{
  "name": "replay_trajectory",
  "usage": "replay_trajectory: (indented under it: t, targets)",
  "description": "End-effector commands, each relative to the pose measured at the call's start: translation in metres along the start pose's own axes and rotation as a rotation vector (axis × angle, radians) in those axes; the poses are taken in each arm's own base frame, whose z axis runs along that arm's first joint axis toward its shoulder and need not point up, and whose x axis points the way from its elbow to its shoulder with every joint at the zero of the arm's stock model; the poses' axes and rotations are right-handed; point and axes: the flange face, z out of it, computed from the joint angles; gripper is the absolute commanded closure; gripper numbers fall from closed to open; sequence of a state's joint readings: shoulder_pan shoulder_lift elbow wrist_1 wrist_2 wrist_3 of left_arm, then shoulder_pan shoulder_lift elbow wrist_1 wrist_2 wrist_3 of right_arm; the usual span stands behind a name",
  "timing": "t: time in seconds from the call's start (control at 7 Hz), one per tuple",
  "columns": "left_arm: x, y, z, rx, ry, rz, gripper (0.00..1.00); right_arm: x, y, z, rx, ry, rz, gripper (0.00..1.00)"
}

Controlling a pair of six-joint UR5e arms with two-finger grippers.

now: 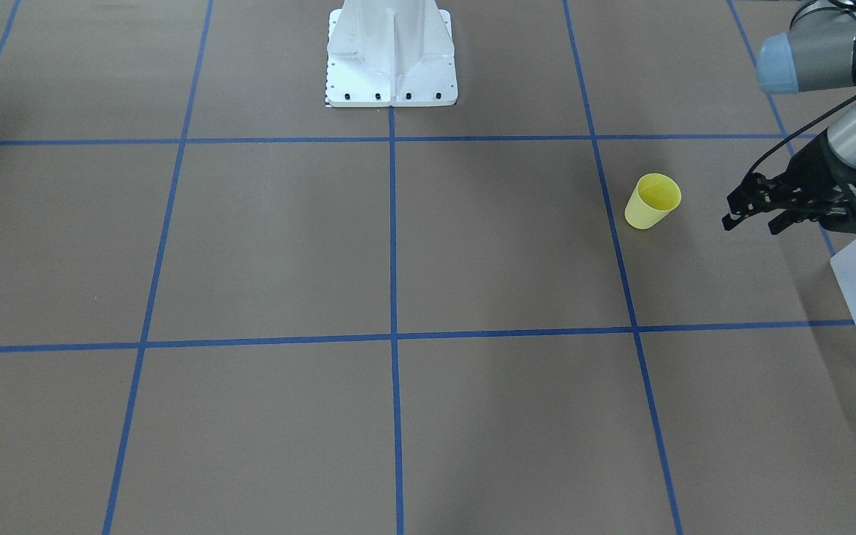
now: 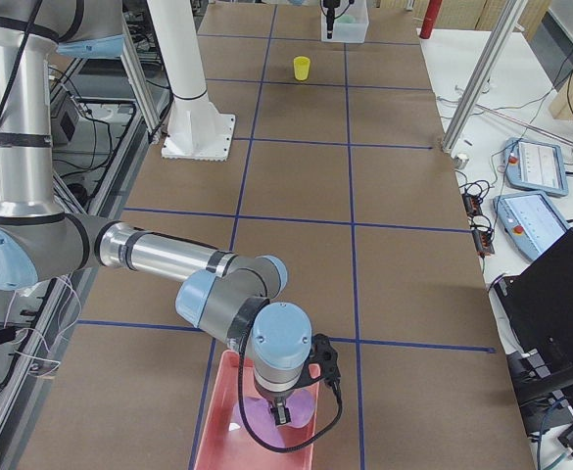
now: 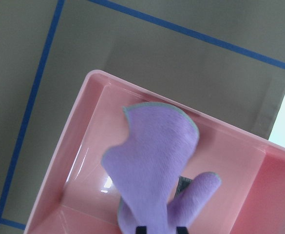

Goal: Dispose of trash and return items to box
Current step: 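Move the left gripper to the yellow cup and grasp it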

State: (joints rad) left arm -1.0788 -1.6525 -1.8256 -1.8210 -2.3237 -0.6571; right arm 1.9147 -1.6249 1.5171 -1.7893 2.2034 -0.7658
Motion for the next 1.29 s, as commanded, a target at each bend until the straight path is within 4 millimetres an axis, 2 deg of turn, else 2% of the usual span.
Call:
replay_trajectory:
  t: [0.0,0.14,0.29,0.71,0.86,1.0,1.14]
  targets:
    - [0.026,0.040,0.047,-0.045,0.004,0.072,0.16,0.002,0.002,0.003,0.026,0.012,0.000,0.00]
    - [0.016,0.064,0.064,-0.021,-0.009,0.089,0.17,0.000,-0.006,-0.005,0.041,0.020,-0.012,0.00]
    - [-0.002,0.080,0.066,-0.016,-0.001,0.099,0.18,-0.001,-0.011,-0.009,0.050,0.019,0.011,0.00]
    - [0.009,0.085,0.072,-0.030,0.014,0.086,0.18,-0.005,-0.014,-0.010,0.072,0.013,0.033,0.00]
    - [0.012,0.089,0.079,-0.043,0.010,0.086,0.23,-0.006,-0.016,-0.010,0.076,0.007,0.034,0.00]
    - [0.015,0.091,0.083,-0.049,0.010,0.078,0.48,-0.018,-0.031,-0.012,0.087,-0.008,0.043,0.00]
    - [0.016,0.091,0.084,-0.051,0.011,0.079,0.93,-0.052,-0.067,-0.014,0.092,-0.029,0.085,0.00]
